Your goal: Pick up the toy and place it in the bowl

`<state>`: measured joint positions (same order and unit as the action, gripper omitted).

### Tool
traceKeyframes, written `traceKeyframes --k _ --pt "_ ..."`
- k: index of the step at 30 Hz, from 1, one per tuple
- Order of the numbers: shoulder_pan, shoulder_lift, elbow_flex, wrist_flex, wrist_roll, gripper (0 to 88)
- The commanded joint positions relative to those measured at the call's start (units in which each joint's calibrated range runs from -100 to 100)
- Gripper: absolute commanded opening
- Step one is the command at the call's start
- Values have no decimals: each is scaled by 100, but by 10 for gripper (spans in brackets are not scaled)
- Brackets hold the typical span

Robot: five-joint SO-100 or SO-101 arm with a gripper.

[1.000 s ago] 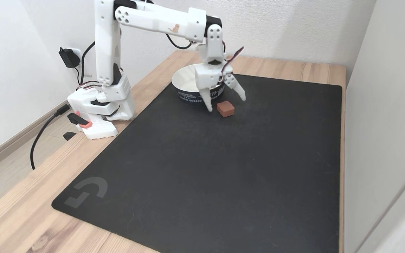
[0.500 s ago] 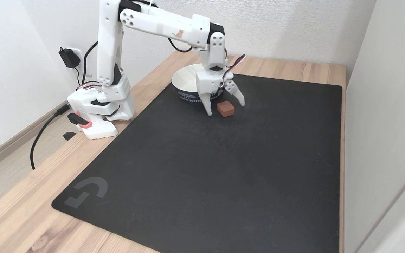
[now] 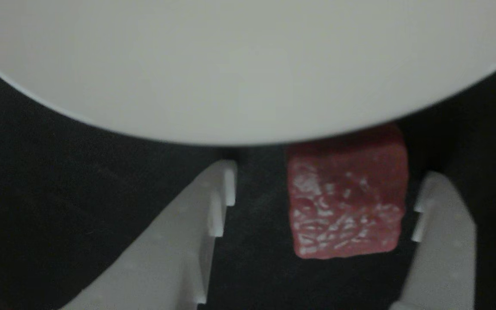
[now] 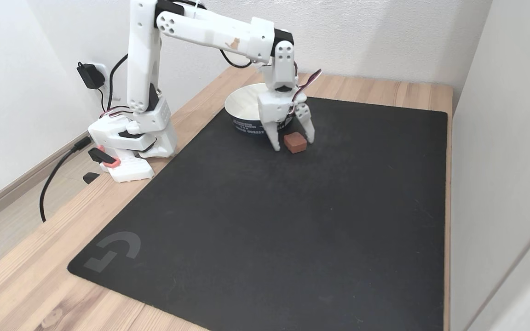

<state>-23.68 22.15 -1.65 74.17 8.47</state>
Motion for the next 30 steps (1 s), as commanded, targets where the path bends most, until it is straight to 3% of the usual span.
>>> traceKeyframes --k 1,8,14,30 --pt "47 -10 -137 -84 -12 222" --pt "30 -10 -146 -84 9 217" --pt "-4 -10 -119 -296 9 22" --pt "-154 -268 -1191 -380 -17 24"
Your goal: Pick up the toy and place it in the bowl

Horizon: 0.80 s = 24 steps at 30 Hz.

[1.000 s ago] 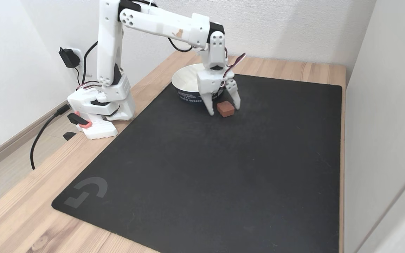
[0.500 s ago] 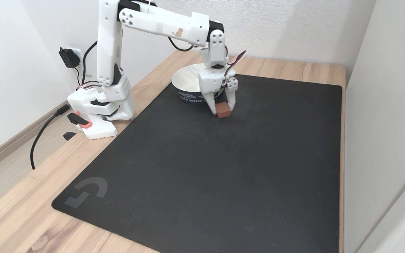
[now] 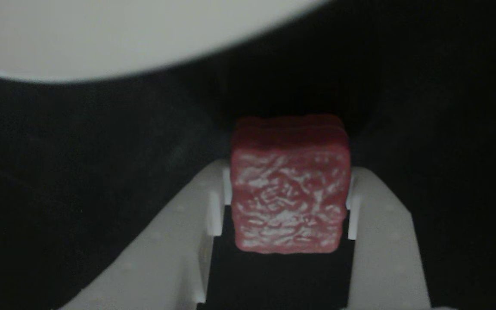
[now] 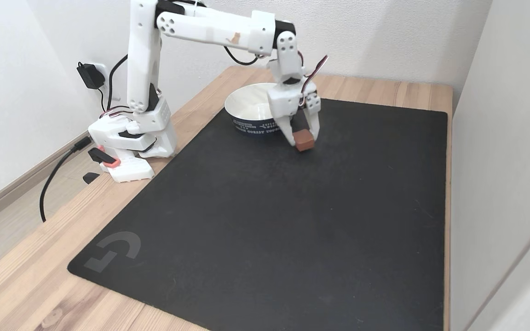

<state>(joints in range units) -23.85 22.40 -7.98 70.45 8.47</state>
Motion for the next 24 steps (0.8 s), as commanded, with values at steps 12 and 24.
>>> traceKeyframes --k 12,24 --pt "-505 -1986 -576 -187 -669 23" --pt "-1735 -4036 2732 -1601 -1515 23"
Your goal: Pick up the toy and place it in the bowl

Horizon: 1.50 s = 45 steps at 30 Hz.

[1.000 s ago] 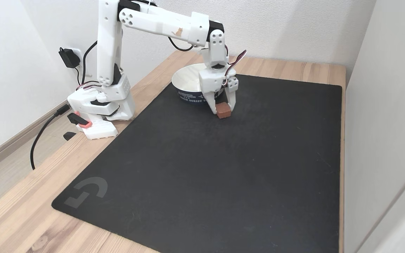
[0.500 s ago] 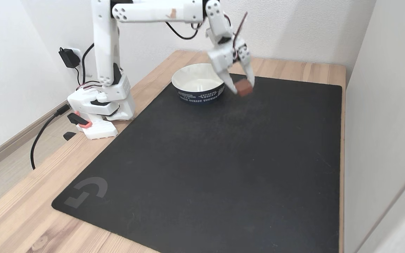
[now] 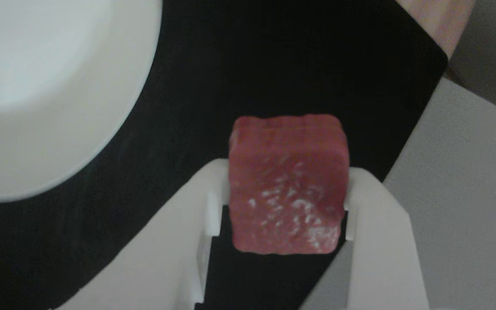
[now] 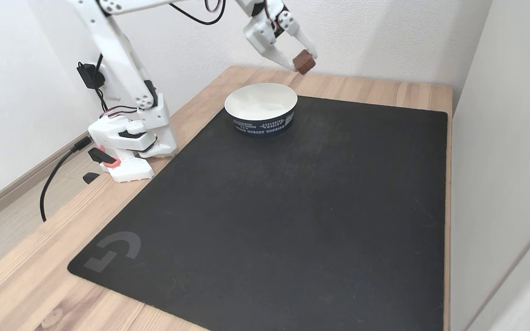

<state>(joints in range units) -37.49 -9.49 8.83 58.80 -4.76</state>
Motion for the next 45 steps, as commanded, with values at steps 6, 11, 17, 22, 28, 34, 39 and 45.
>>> traceKeyframes --k 6,11,17,22,28,34,39,45 --pt "-788 -1573 2456 -630 -442 23" --pt "-1081 -2206 3348 -630 -604 23" --pt "-1039 -2857 4250 -639 -630 26" --pt "-1039 -2915 4277 -639 -630 28" --pt "-1056 -2915 4286 -605 -578 238" --pt "-1039 -2915 4286 -571 -583 244" --pt "-1014 -2923 4250 -630 -594 216" --pt "-261 -3073 3763 -673 -620 22"
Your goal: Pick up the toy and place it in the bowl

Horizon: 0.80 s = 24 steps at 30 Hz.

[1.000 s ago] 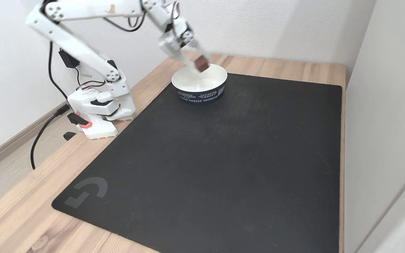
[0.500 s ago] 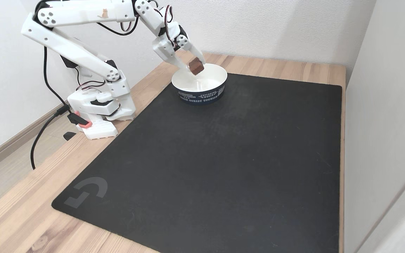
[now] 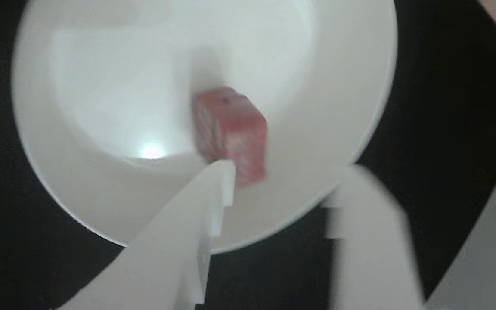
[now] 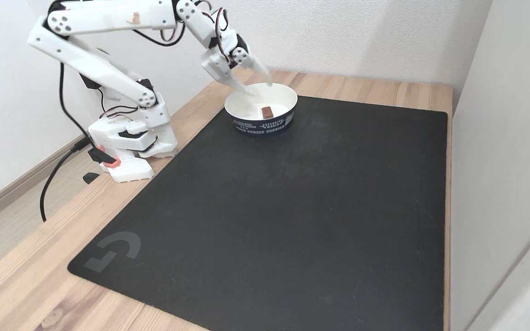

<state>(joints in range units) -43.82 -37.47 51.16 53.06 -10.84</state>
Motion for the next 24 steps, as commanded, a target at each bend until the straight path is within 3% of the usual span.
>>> traceKeyframes --k 1,8,14,20,24 --pt "497 -384 -506 -99 -7 24" --pt "2136 -1484 -280 -226 29 23" --pt "3876 -2685 1297 -1563 35 23" --pt "4579 -4152 3109 -2080 50 22" --pt "4779 -5328 4217 -2021 489 22"
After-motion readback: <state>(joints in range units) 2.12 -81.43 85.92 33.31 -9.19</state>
